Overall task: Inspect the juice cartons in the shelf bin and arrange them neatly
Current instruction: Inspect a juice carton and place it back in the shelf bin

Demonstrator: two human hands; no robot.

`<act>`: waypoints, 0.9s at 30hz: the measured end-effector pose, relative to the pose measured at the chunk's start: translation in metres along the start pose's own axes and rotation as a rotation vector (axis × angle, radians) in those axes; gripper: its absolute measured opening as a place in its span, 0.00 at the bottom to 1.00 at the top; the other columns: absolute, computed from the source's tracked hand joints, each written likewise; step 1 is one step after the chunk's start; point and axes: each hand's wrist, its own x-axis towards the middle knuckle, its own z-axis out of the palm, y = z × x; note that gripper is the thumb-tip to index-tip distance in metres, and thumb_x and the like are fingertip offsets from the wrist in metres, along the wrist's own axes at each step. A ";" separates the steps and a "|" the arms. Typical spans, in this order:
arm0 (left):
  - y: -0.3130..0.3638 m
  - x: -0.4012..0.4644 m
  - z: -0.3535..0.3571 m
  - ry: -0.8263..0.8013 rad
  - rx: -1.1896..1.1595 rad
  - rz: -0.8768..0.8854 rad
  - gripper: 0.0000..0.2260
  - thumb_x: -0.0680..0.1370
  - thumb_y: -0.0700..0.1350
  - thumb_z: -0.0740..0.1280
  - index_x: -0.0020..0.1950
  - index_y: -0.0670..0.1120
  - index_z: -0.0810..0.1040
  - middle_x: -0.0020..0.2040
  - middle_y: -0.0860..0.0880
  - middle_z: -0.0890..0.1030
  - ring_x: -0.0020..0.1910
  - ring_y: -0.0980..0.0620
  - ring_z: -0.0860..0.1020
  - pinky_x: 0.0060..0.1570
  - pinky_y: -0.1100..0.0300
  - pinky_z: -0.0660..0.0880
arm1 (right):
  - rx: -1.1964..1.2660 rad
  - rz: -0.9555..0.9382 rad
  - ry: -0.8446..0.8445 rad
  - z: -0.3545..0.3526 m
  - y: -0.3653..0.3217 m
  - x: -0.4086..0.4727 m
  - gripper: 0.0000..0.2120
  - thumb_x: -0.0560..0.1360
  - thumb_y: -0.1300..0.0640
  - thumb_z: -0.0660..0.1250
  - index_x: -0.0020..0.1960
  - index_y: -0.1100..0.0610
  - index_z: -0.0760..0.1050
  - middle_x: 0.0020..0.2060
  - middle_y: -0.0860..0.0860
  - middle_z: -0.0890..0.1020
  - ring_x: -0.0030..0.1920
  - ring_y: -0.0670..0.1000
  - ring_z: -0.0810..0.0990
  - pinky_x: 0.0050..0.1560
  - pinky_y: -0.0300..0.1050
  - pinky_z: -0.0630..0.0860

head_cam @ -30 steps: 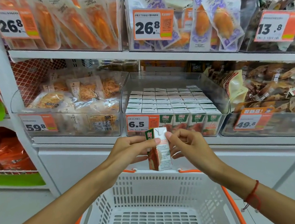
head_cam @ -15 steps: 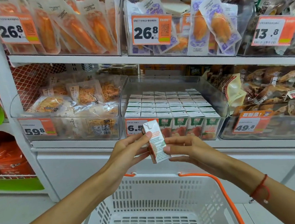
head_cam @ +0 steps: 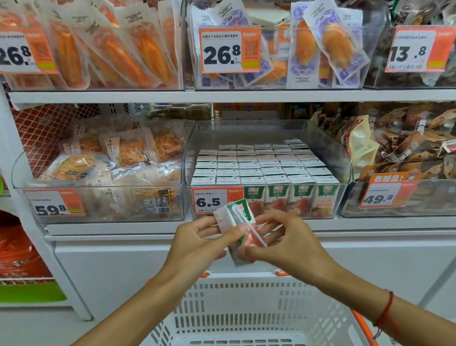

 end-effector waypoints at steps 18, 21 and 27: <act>0.003 0.002 -0.008 -0.181 -0.051 -0.052 0.11 0.77 0.49 0.68 0.59 0.52 0.80 0.51 0.53 0.86 0.51 0.57 0.84 0.43 0.70 0.78 | 0.321 0.095 -0.399 -0.023 -0.001 0.010 0.12 0.78 0.56 0.67 0.61 0.51 0.78 0.52 0.49 0.85 0.54 0.47 0.83 0.56 0.43 0.80; 0.002 0.001 -0.006 -0.149 -0.077 -0.058 0.11 0.78 0.48 0.68 0.60 0.51 0.79 0.51 0.51 0.86 0.52 0.55 0.84 0.45 0.69 0.79 | 0.367 0.095 -0.384 -0.024 -0.003 0.011 0.13 0.73 0.61 0.72 0.56 0.51 0.80 0.48 0.49 0.87 0.50 0.45 0.84 0.47 0.35 0.79; -0.003 0.001 -0.003 -0.010 -0.032 -0.129 0.11 0.76 0.46 0.71 0.58 0.53 0.80 0.48 0.54 0.86 0.48 0.60 0.84 0.45 0.66 0.80 | 0.225 0.095 -0.084 -0.014 0.000 0.009 0.17 0.65 0.58 0.80 0.51 0.50 0.82 0.43 0.50 0.86 0.42 0.47 0.86 0.45 0.43 0.83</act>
